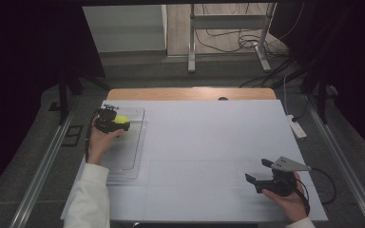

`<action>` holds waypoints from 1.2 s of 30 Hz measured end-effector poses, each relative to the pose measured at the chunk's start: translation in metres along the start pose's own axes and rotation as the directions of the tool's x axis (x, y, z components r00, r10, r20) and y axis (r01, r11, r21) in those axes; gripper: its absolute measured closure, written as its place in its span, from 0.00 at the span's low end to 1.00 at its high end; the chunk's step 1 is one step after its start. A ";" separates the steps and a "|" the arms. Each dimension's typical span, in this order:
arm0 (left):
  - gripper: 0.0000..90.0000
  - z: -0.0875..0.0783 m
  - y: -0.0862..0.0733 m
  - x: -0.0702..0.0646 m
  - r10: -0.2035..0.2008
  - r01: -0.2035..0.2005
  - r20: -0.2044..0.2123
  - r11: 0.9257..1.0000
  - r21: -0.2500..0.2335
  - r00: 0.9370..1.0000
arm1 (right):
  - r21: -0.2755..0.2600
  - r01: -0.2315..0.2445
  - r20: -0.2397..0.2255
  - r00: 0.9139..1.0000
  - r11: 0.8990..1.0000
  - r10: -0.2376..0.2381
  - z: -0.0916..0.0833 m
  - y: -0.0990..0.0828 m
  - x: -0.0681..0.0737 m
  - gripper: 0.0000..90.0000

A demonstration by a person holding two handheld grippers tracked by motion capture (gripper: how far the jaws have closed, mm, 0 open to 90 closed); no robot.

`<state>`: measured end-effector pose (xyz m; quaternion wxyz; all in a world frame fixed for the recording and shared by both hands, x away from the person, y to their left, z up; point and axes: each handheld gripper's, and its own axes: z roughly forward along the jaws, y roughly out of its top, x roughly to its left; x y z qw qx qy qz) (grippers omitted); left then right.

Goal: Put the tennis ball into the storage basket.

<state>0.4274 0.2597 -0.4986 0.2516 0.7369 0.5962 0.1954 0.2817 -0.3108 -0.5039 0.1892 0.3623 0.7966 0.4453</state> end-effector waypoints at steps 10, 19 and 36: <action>0.29 0.008 -0.002 -0.001 0.029 -0.026 -0.039 0.998 0.053 0.999 | 0.000 0.001 -0.003 1.000 1.000 -0.001 0.000 0.000 0.000 0.13; 0.28 0.009 -0.002 -0.003 0.045 -0.041 -0.066 0.998 0.055 0.997 | 0.001 0.002 -0.004 1.000 1.000 -0.002 0.000 0.000 0.000 0.13; 0.15 0.006 0.000 -0.005 0.034 -0.033 -0.051 0.999 0.017 0.998 | 0.000 0.005 0.000 1.000 1.000 -0.005 0.000 0.000 0.000 0.13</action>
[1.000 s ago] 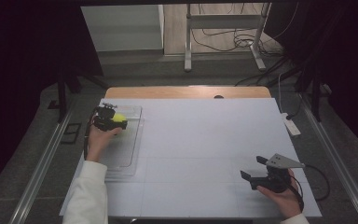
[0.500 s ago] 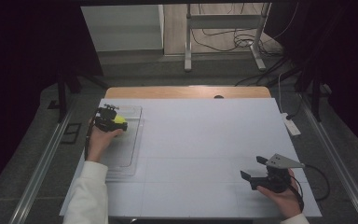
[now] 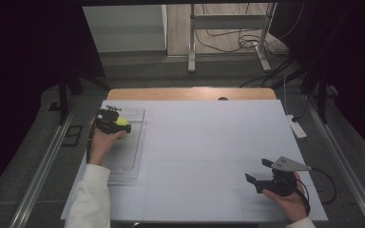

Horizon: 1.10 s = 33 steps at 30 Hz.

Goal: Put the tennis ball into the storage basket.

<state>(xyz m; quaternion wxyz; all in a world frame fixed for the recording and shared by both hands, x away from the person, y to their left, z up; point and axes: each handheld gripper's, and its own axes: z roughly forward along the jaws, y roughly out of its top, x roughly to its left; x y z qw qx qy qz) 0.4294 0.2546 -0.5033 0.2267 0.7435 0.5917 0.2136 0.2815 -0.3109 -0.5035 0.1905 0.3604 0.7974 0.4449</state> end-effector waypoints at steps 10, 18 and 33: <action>0.13 -0.011 0.002 0.003 -0.050 0.056 0.072 0.996 -0.075 0.996 | 0.000 -0.001 -0.003 1.000 1.000 0.001 0.000 0.000 -0.001 0.13; 0.13 -0.023 0.002 0.002 -0.068 0.085 0.128 0.988 -0.132 0.989 | -0.002 -0.007 -0.012 1.000 1.000 0.007 0.002 -0.001 -0.004 0.13; 0.15 -0.054 0.001 -0.010 -0.065 0.130 0.265 0.964 -0.232 0.962 | -0.008 -0.014 -0.029 0.999 1.000 0.014 0.004 -0.001 -0.008 0.13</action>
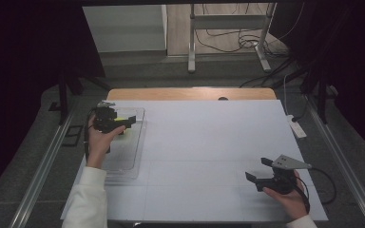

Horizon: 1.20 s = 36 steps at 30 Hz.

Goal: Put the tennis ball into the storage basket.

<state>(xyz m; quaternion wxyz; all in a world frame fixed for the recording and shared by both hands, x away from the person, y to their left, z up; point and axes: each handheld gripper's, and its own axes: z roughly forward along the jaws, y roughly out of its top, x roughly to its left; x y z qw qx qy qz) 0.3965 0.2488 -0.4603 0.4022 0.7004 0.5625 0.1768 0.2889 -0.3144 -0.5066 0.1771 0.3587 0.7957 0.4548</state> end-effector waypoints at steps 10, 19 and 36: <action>0.15 -0.012 -0.005 -0.022 0.056 -0.053 0.103 0.998 -0.032 0.993 | 0.002 -0.004 0.014 1.000 1.000 0.004 -0.003 0.000 0.001 0.13; 0.15 -0.029 -0.015 -0.036 0.069 -0.057 0.187 0.996 -0.071 0.980 | 0.003 -0.006 0.029 1.000 1.000 0.006 -0.007 -0.002 0.002 0.13; 0.14 -0.044 -0.050 -0.071 0.158 -0.150 0.267 0.987 -0.052 0.951 | 0.006 -0.011 0.034 0.999 1.000 0.011 -0.006 -0.002 0.001 0.13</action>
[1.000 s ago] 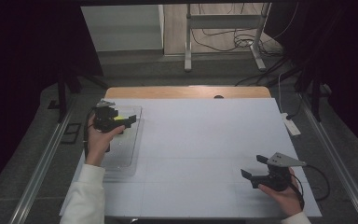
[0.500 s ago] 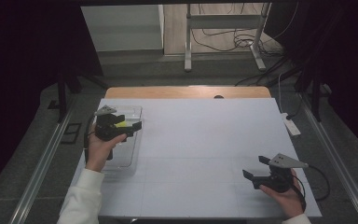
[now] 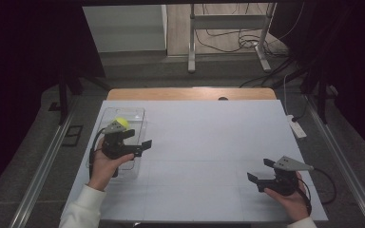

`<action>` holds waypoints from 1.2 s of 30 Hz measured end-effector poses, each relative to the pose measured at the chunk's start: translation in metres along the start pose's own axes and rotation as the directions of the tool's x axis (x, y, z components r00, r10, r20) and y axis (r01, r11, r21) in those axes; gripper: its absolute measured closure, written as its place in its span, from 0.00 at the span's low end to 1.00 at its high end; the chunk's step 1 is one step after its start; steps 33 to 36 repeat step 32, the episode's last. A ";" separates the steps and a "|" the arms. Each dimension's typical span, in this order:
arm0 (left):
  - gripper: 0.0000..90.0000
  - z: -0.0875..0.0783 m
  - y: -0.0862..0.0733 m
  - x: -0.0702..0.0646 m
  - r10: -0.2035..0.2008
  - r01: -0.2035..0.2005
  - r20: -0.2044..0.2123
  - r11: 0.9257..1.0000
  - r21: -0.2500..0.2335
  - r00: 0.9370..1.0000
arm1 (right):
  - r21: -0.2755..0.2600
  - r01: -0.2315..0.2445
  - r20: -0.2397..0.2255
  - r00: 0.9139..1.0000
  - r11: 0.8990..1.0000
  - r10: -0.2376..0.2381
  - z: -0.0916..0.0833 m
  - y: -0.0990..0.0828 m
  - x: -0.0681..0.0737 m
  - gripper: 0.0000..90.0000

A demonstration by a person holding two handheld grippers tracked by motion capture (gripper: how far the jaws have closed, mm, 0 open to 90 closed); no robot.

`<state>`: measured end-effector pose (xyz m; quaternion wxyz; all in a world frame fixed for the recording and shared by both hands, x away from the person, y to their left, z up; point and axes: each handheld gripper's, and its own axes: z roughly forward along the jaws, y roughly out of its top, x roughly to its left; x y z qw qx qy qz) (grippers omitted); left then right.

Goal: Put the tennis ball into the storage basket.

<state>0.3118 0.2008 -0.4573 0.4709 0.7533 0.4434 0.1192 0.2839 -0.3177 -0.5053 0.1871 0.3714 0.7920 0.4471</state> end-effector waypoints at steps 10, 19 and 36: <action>0.13 -0.005 -0.020 -0.011 0.002 -0.002 0.029 1.000 0.000 1.000 | 0.002 -0.001 0.000 1.000 1.000 0.001 -0.001 -0.001 0.000 0.13; 0.14 -0.013 -0.040 -0.018 0.016 -0.016 0.041 1.000 0.001 0.999 | 0.000 -0.009 -0.003 1.000 1.000 0.009 -0.002 -0.001 -0.001 0.13; 0.14 -0.012 -0.043 -0.017 0.032 -0.032 0.038 0.999 -0.004 0.999 | -0.008 -0.012 0.006 1.000 1.000 0.012 -0.003 -0.003 -0.003 0.13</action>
